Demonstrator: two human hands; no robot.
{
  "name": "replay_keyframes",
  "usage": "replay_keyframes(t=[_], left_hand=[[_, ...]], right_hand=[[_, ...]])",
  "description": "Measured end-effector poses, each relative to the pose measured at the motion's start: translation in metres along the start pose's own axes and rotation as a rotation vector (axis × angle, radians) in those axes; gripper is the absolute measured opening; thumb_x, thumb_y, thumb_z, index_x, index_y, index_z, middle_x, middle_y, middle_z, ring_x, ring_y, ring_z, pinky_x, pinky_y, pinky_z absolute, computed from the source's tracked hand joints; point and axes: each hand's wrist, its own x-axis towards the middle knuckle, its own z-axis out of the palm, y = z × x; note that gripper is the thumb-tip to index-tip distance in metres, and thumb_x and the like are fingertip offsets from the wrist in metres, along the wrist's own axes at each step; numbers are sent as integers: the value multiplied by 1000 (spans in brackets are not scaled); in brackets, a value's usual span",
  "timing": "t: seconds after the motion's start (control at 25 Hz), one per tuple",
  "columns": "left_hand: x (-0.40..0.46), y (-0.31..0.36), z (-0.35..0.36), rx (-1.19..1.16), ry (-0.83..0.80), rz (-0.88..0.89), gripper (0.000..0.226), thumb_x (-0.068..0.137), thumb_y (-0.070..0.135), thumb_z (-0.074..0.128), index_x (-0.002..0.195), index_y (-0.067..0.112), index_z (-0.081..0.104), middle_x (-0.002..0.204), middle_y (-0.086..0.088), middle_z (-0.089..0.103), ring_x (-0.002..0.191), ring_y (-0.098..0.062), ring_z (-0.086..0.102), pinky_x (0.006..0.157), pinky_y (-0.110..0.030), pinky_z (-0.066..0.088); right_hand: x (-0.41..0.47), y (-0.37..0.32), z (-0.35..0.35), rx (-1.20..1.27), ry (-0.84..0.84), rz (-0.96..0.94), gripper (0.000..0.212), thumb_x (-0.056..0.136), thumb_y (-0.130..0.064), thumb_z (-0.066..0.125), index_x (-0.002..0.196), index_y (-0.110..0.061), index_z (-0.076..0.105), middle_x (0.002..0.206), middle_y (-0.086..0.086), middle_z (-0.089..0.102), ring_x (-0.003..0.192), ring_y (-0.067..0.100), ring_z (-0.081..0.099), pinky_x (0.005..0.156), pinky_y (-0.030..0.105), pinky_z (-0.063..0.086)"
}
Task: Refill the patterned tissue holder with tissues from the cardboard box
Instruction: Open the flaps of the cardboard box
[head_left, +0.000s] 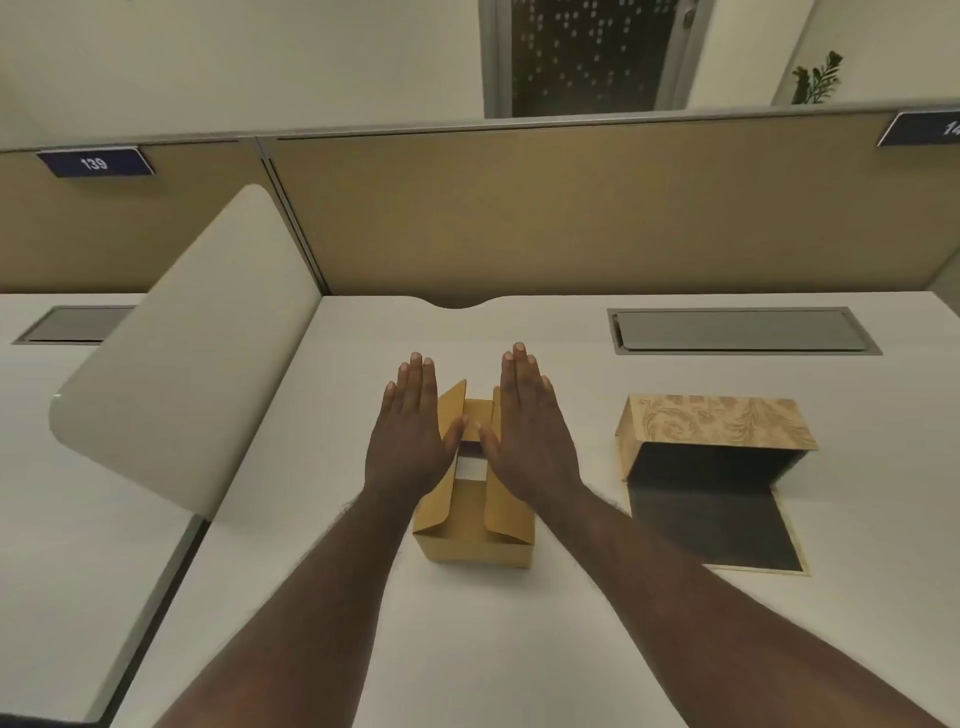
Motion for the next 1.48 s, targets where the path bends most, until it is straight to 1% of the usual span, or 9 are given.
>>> replay_keyframes(t=[0.36, 0.52, 0.6, 0.72, 0.88, 1.12, 1.2, 1.32, 1.48], left_hand=[[-1, -10, 29, 37, -161, 23, 86, 93, 63, 28, 157, 10, 6, 166, -8, 6, 154, -24, 5, 119, -33, -3], [2, -12, 19, -72, -220, -25, 64, 90, 54, 38, 143, 18, 47, 143, -4, 55, 133, -26, 50, 108, -38, 40], [3, -22, 14, -185, -217, -154, 56, 86, 54, 44, 129, 24, 62, 123, 2, 69, 112, -22, 64, 90, -35, 51], [6, -41, 10, -329, -175, -206, 40, 84, 47, 48, 100, 21, 75, 96, 5, 76, 93, -21, 70, 75, -30, 53], [12, -66, 7, -382, -248, -157, 27, 83, 37, 45, 71, 17, 60, 76, -11, 71, 78, -30, 68, 66, -31, 48], [5, -102, 25, -883, -327, -567, 15, 89, 26, 64, 95, 15, 72, 100, -4, 72, 93, -28, 69, 69, -32, 54], [2, -109, 33, -907, -379, -630, 36, 88, 27, 68, 120, 11, 66, 113, -6, 68, 100, -28, 66, 82, -40, 56], [-2, -109, 45, -873, -370, -623, 60, 86, 28, 72, 140, 16, 51, 123, -10, 64, 114, -31, 61, 100, -50, 51], [-6, -100, 58, -781, -394, -506, 44, 96, 27, 58, 139, 21, 55, 142, -6, 56, 131, -29, 51, 110, -46, 42]], right_hand=[[-8, -15, 39, 60, -247, 167, 82, 97, -39, 45, 157, -12, -4, 166, 7, -8, 154, 27, -1, 121, 35, 2], [-6, -12, 35, 142, -342, 256, 72, 91, -19, 50, 155, -12, 16, 162, 8, 22, 142, 29, 36, 104, 39, 43], [-1, -4, 26, 177, -334, 274, 43, 86, -18, 51, 129, -13, 47, 129, 6, 55, 108, 27, 59, 76, 34, 49], [2, 10, 12, 279, -282, 341, 4, 83, -16, 51, 81, -13, 54, 80, -2, 59, 75, 22, 60, 55, 27, 40], [-1, 35, 0, 412, -100, 483, 19, 84, -9, 58, 90, 4, 70, 88, 15, 72, 84, 30, 66, 71, 33, 52], [-11, 81, 8, 687, -141, 931, 32, 92, -22, 65, 117, -1, 67, 114, 14, 68, 92, 26, 64, 80, 40, 56], [-18, 86, 14, 683, -165, 1015, 41, 91, -28, 67, 124, -4, 65, 121, 12, 66, 103, 28, 64, 90, 46, 55], [-26, 79, 23, 587, -126, 1010, 44, 90, -30, 67, 130, -12, 62, 131, 11, 62, 116, 31, 60, 99, 47, 51], [-30, 65, 38, 488, -155, 883, 34, 100, -19, 51, 130, -9, 63, 138, 12, 60, 126, 33, 55, 107, 38, 41]])
